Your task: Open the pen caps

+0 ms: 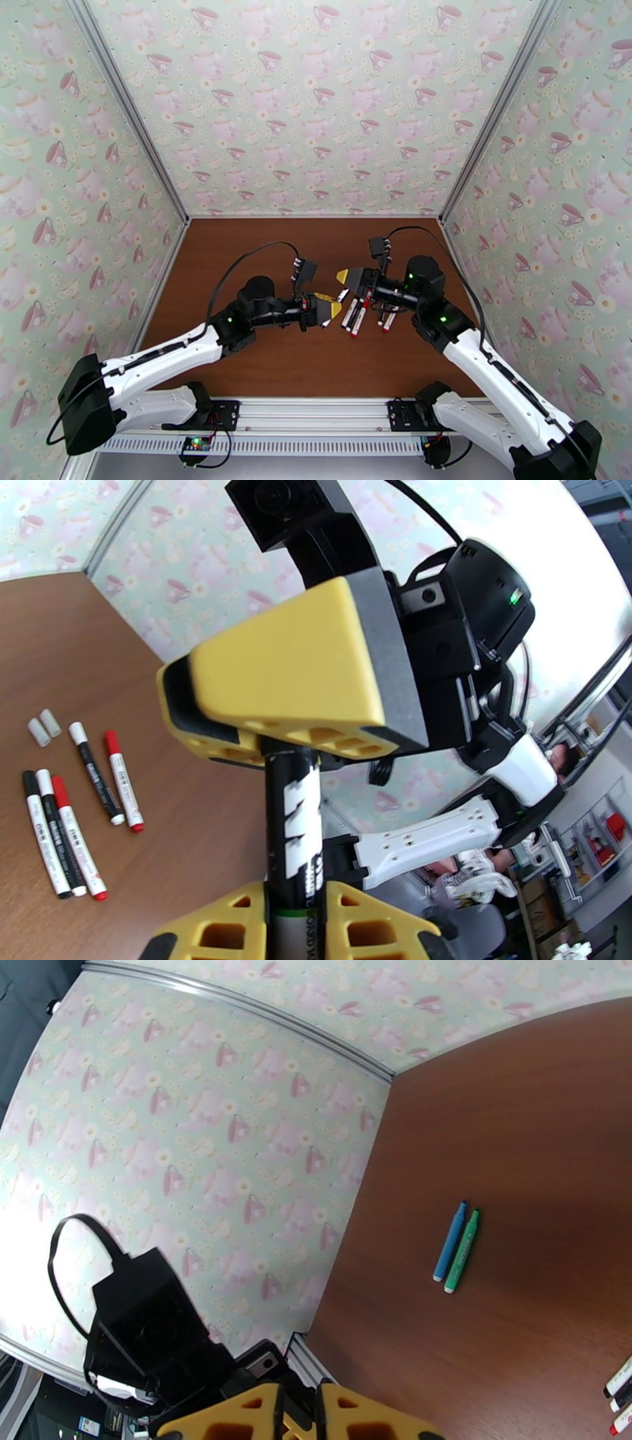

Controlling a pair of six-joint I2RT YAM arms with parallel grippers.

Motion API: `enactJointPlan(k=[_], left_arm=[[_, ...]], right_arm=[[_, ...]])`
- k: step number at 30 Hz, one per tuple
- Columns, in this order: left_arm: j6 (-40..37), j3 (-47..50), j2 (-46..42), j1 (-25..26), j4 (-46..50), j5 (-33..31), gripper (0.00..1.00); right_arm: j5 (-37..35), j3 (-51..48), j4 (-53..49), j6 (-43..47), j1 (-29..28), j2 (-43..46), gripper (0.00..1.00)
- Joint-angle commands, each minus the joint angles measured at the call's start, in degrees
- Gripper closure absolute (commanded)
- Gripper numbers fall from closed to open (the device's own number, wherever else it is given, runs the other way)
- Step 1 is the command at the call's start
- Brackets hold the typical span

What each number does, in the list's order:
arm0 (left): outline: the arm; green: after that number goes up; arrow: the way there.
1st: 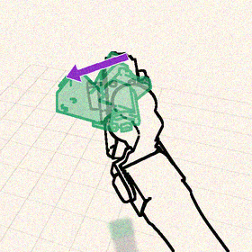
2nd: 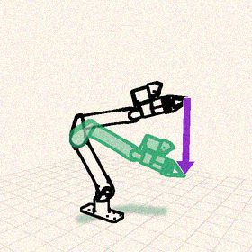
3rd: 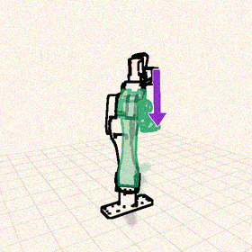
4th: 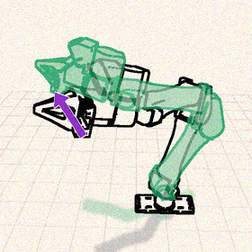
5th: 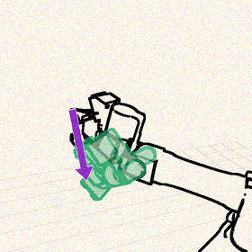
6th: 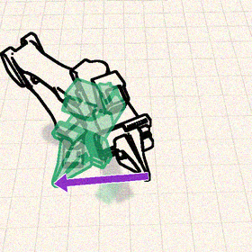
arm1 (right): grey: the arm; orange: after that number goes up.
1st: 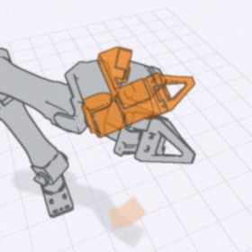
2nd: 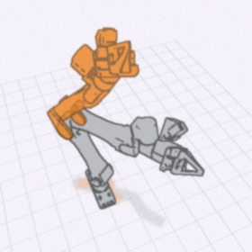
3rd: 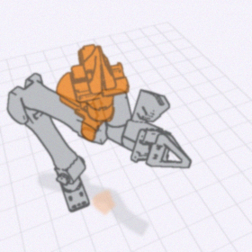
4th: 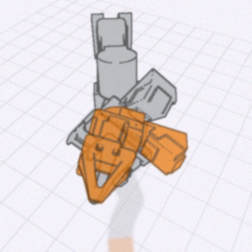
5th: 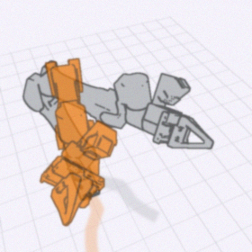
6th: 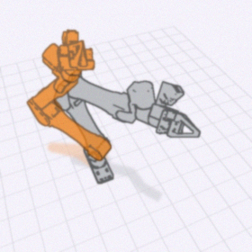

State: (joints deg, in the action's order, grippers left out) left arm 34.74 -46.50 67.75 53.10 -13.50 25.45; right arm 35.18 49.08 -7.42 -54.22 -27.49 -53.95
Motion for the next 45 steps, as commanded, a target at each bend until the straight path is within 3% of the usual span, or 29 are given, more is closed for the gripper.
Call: enactJointPlan(k=[1, 10, 14, 18, 30, 45], left_arm=[[-5.2, -0.2, -0.4, 2.6, 11.6, 2.1, 1.0], [-5.6, -1.0, 0.7, 3.8, 10.2, 4.8, 1.0], [-2.2, -0.4, 2.0, 3.2, 5.1, 11.0, 1.0], [-0.9, -0.1, 2.4, 3.1, 3.5, 11.8, 1.0], [-0.1, -1.8, 2.7, 2.3, 2.2, 9.0, 1.0], [-2.1, -11.2, 11.4, 3.7, 1.2, 7.4, 0.96]], right_arm=[[-13.4, 4.2, -0.6, 0.8, 4.1, 0.7, 1.0], [-17.9, 5.1, -5.4, -0.3, 6.9, 0.9, 1.0], [-13.6, 3.4, 0.7, -0.8, 8.2, 0.5, 1.0], [-8.7, 1.8, 7.9, -0.8, 8.6, 0.1, 1.0], [-4.0, 3.5, 7.6, 0.4, 8.1, -0.3, 1.0], [-6.5, 5.1, 3.6, 1.6, 5.6, 0.9, 1.0]])
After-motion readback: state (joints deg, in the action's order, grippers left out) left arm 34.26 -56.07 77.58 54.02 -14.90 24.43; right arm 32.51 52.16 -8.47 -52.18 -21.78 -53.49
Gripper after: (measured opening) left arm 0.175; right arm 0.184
